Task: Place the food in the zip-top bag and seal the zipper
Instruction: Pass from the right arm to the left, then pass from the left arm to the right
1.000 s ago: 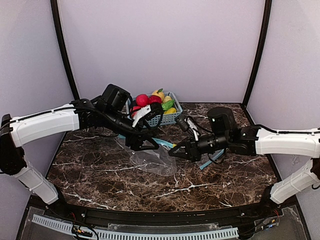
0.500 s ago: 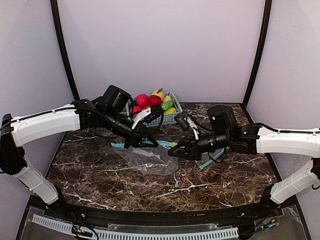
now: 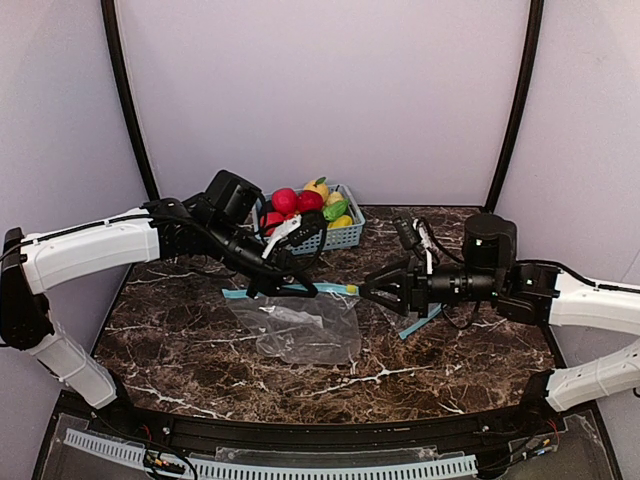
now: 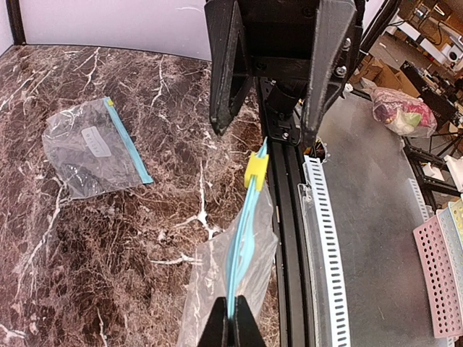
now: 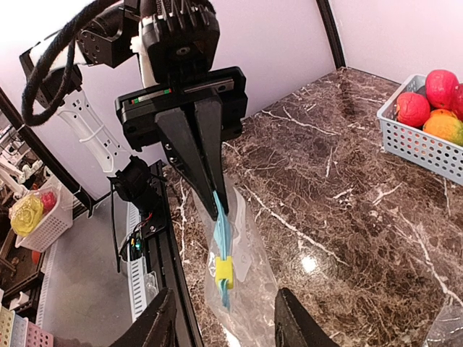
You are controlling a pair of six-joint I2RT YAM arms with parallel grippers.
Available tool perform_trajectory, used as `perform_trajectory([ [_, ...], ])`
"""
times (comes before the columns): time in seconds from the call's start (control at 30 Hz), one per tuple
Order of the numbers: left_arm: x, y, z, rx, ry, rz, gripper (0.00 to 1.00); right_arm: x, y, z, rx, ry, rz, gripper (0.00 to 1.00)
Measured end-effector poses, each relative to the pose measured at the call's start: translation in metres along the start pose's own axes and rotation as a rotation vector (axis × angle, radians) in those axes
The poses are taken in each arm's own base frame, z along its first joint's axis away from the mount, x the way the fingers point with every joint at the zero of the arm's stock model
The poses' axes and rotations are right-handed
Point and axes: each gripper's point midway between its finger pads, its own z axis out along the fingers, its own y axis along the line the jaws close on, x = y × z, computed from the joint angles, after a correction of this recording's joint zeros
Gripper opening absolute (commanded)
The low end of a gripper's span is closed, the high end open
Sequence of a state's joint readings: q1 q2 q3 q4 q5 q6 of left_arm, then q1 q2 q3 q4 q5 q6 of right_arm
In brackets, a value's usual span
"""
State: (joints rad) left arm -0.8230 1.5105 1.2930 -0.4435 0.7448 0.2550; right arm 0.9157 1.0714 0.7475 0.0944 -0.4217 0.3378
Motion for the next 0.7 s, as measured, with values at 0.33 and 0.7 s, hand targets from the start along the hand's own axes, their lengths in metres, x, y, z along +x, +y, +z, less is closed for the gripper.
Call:
perform_trajectory([
  [0.33, -0.0011, -0.0043, -0.0001, 0.025, -0.006, -0.001, 0.01, 0.0015, -0.0037, 0.0072, -0.002, 0.001, 0.002, 0.24],
  [0.7, -0.0015, -0.0059, -0.0001, 0.034, -0.009, -0.006, 0.35, 0.0014, -0.0029, 0.0076, -0.008, -0.001, 0.006, 0.00],
])
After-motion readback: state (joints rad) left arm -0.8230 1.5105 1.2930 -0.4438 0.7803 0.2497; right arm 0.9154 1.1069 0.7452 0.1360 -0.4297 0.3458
